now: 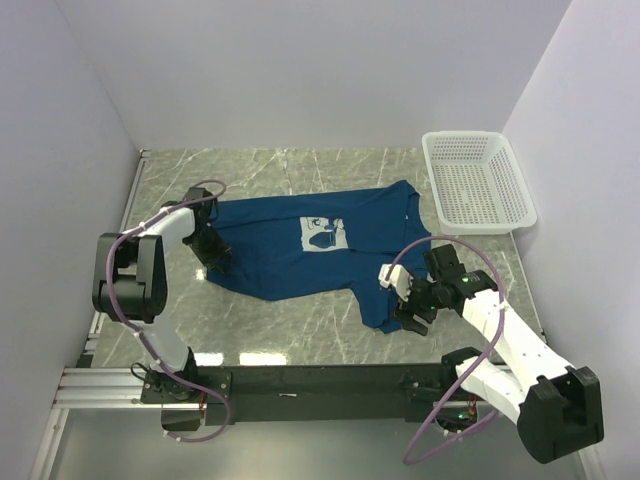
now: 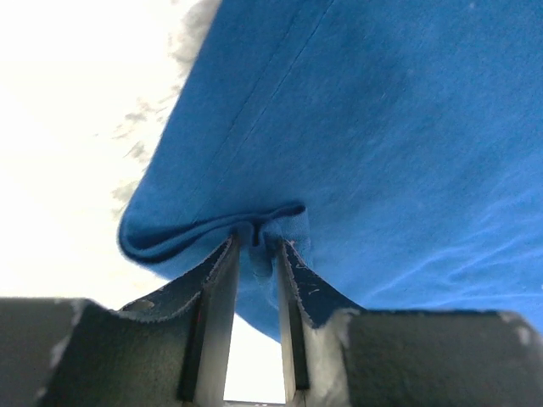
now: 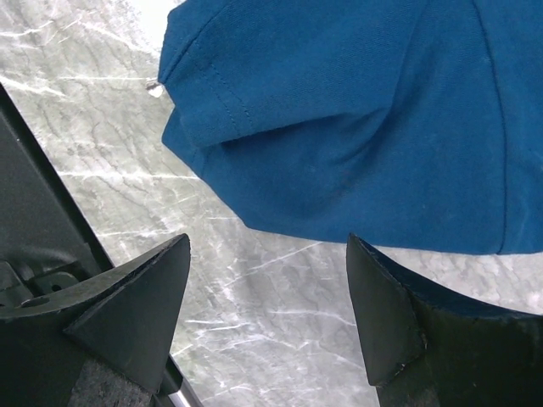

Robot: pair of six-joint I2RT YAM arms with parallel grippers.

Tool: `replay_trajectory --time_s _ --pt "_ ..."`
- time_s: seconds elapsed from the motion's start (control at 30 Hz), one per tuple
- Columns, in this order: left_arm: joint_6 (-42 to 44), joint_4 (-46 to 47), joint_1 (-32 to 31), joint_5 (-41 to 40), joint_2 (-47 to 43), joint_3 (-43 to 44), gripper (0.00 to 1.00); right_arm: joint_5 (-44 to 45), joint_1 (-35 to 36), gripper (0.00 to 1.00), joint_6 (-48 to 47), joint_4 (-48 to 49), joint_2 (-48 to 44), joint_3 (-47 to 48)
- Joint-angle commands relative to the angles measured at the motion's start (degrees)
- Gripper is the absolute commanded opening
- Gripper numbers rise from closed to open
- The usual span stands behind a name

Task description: Fold and stack the t-shirts

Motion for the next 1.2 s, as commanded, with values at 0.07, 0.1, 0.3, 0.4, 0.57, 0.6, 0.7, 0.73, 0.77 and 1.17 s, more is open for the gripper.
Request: replay_trajectory --time_s 0.07,0.1,0.3,0.4,0.57,0.6,0.7,0.73,0.77,1.17 --pt "4.07 -1.99 -0.25 -2.65 -4.57 2.02 0.3 -2.23 -0.12 0.8 -2.12 -1.05 0.91 0.78" --pt "4.52 -1.82 -0.25 -2.48 -5.01 1.93 0.3 -2.58 0.05 0.8 -2.3 -1.31 1.0 0.87" --pt "6.1 1.69 -0.16 0.59 -4.93 0.17 0.22 -2.85 0.32 0.8 -2.57 -1.49 0.92 0.87" --pt "6.28 2.66 -0.16 1.21 -3.7 -0.18 0.22 -3.11 0.32 0.8 -2.57 -1.58 0.83 0.87" --pt "6.54 3.28 -0.16 2.09 -3.26 -0.27 0.24 -3.2 0.32 0.8 -2.74 -1.66 1.0 0.78" --pt "6.63 3.63 -0.07 2.7 -3.52 -0.36 0.26 -3.29 0.32 0.8 -2.74 -1.75 1.09 0.87" --pt "6.63 4.24 -0.07 3.32 -3.96 -0.18 0.28 -3.37 0.32 0.8 -2.83 -1.75 1.18 0.87" --pt "6.63 4.25 -0.07 3.67 -3.96 0.08 0.28 -3.37 0.32 0.8 -2.92 -1.84 1.27 0.87" --pt "6.63 4.42 -0.07 4.02 -3.79 0.17 0.28 -3.37 0.32 0.8 -2.83 -1.75 1.27 0.87" --pt "7.6 5.21 -0.07 3.67 -0.27 0.17 0.27 -3.37 0.23 0.8 -2.74 -1.75 1.44 0.87"
